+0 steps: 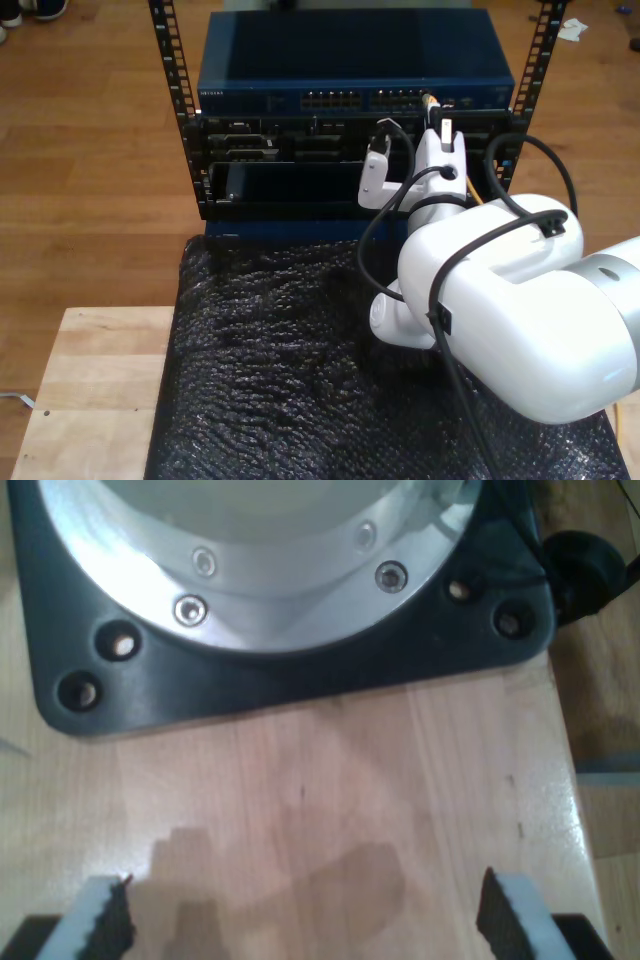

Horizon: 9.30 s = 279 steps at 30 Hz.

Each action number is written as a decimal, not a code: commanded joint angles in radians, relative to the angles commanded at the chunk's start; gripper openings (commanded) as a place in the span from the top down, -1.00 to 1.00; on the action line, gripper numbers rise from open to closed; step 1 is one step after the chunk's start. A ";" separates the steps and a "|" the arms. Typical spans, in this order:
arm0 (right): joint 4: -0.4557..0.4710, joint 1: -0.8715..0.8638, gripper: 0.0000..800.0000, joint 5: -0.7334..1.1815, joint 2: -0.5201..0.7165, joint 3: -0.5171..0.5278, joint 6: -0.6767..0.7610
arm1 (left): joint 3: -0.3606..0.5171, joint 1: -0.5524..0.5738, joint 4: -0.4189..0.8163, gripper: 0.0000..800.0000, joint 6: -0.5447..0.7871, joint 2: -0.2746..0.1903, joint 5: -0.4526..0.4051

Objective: Grab the cable and plug it in

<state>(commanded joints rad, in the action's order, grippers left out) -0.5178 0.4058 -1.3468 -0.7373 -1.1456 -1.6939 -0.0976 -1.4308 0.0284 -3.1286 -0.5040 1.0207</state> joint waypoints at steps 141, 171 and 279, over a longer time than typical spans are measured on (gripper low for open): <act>0.051 -0.617 -0.97 1.571 0.945 0.466 -0.638 | 0.000 0.000 0.000 -1.00 0.002 0.000 0.000; 0.213 -1.452 -0.99 2.404 1.293 0.528 -1.031 | 0.000 0.000 0.000 -1.00 0.002 0.000 0.000; 0.422 -1.889 -1.00 2.232 1.384 1.137 -1.519 | 0.000 0.000 0.000 -1.00 0.002 0.000 0.000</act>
<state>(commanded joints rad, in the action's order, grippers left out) -0.0959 -1.4830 0.8857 0.6467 -0.0086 -3.2129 -0.0976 -1.4308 0.0284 -3.1270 -0.5040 1.0207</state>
